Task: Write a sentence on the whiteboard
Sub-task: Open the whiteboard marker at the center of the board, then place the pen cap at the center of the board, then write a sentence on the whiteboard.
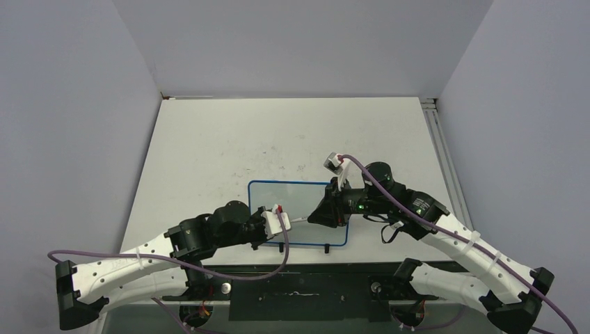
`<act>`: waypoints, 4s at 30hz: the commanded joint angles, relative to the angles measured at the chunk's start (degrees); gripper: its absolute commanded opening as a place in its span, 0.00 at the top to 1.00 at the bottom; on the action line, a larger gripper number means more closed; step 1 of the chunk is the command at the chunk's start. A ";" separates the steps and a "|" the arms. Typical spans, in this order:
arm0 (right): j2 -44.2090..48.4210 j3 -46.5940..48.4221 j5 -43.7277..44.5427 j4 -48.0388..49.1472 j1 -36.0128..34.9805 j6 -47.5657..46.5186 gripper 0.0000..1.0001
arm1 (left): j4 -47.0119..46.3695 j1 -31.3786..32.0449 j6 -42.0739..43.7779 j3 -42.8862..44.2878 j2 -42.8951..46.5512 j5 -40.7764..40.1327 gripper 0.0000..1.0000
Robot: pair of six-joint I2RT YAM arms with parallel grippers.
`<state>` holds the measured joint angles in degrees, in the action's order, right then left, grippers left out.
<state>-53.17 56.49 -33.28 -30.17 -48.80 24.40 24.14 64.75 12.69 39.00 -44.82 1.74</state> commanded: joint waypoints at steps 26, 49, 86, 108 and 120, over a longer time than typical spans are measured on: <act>6.64 8.08 50.37 3.94 0.07 -0.87 0.95 | 0.32 -29.13 -14.40 16.13 -0.43 -9.00 1.00; 9.63 4.69 55.41 7.83 -0.07 -3.51 0.95 | -4.46 -65.20 -24.61 13.17 -38.48 10.53 1.00; 11.67 2.82 49.21 8.11 -0.02 -1.49 0.95 | -1.12 -60.01 -26.76 14.54 -38.30 -4.28 0.26; 10.34 -7.99 42.06 28.49 -12.47 0.54 0.95 | -5.23 -62.45 -31.63 2.06 -3.25 23.99 0.14; -3.54 -10.93 65.16 42.41 -34.69 -3.81 0.95 | -11.11 -63.46 -36.39 -2.40 0.06 43.27 0.21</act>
<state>-53.54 46.04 23.33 3.38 -82.02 21.45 19.11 1.30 -21.41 38.33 -46.33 38.28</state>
